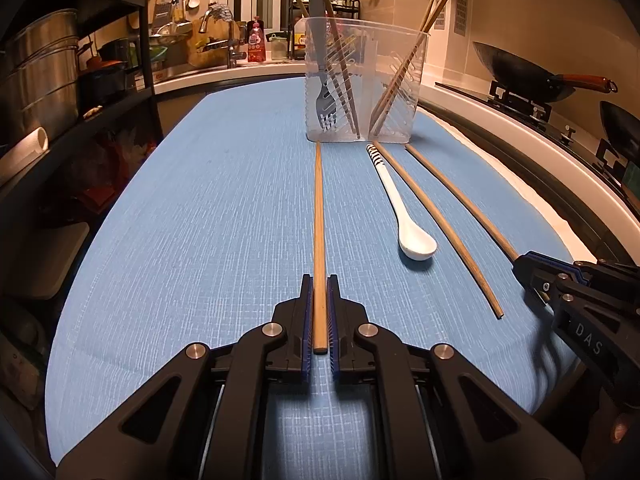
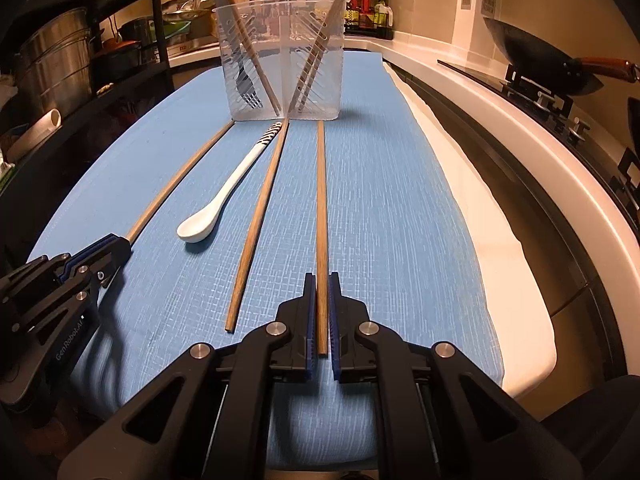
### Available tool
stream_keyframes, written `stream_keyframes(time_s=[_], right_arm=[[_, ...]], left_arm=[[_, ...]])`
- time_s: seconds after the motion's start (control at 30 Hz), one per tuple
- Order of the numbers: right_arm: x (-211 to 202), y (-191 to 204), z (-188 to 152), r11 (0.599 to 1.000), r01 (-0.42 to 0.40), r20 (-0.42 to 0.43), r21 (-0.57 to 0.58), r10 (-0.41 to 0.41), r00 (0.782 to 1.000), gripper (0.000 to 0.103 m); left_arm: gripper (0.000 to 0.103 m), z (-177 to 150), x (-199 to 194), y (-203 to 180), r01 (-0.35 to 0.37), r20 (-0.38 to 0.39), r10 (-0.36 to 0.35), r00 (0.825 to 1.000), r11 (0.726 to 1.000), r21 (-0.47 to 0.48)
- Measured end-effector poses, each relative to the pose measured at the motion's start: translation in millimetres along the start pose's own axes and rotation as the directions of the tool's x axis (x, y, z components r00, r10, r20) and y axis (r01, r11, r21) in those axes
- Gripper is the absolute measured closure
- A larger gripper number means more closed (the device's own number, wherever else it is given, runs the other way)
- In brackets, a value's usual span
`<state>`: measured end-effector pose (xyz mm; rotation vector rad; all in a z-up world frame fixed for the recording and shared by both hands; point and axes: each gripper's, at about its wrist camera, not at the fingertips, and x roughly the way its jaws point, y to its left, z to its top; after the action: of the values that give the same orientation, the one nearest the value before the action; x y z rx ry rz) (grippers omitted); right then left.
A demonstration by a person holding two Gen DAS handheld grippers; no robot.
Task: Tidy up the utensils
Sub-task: 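Close the left tool on a loose chopstick while the right tool grasps another chopstick, then lift both held chopsticks up toward the clear holder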
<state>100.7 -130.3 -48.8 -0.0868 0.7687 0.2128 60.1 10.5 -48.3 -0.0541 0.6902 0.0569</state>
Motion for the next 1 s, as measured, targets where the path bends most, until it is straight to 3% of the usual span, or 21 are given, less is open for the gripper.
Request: stream_keyframes(time_s=[1.0], right_arm=[[2.7,4.3,-0.2,1.000,-0.012,0.026,-0.011,0.012,1.000,0.096]], left_arm=[[0.096,0.8,0.1,1.7,0.006,0.002,-0.006,1.000,1.000,0.003]])
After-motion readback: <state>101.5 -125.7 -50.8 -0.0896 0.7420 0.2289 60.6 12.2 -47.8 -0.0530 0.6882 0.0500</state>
